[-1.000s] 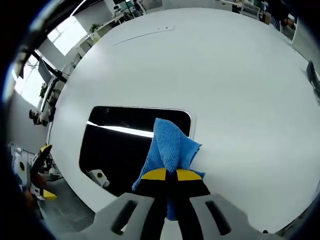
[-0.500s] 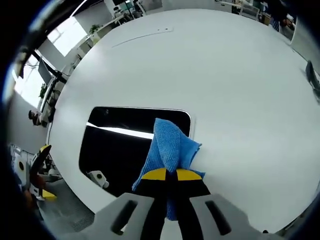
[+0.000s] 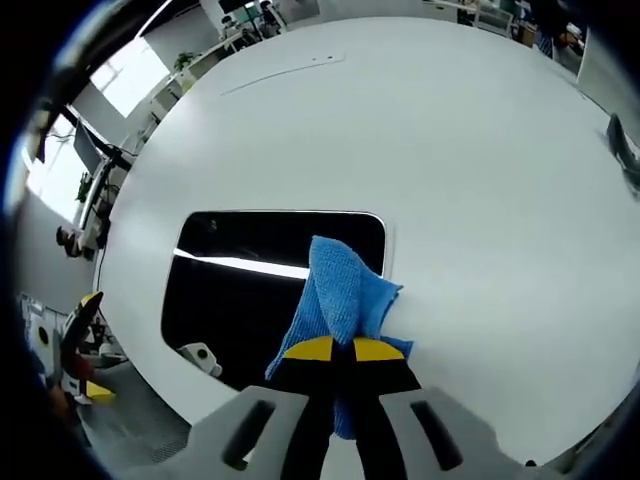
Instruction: Wipe the mirror surface with the cleaning cloth until all visible marks leave the cleaned area.
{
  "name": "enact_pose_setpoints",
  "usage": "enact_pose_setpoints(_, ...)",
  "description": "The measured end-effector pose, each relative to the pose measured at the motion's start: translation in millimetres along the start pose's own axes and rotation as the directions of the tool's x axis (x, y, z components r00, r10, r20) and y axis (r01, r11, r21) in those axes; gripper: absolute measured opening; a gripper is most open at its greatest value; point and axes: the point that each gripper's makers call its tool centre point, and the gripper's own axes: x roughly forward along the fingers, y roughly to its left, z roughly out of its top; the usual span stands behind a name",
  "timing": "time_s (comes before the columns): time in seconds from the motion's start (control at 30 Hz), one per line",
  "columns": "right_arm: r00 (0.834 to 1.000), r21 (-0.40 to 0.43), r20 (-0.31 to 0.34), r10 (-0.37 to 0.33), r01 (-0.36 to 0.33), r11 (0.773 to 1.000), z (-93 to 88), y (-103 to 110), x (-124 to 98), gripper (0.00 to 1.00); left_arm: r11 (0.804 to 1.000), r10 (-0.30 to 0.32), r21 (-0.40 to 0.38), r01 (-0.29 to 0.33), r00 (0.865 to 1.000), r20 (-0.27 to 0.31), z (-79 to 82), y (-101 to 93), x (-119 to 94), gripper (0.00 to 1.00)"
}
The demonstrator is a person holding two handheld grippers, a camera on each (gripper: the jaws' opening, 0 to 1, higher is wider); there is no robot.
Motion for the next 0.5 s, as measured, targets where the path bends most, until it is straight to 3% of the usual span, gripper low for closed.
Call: enact_pose_setpoints(0.5, 1.000, 0.017, 0.004, 0.018, -0.018, 1.000, -3.2, 1.6, 0.4, 0.00, 1.000, -0.002, 0.006, 0.002, 1.000, -0.005, -1.0, -1.2, 0.9, 0.99)
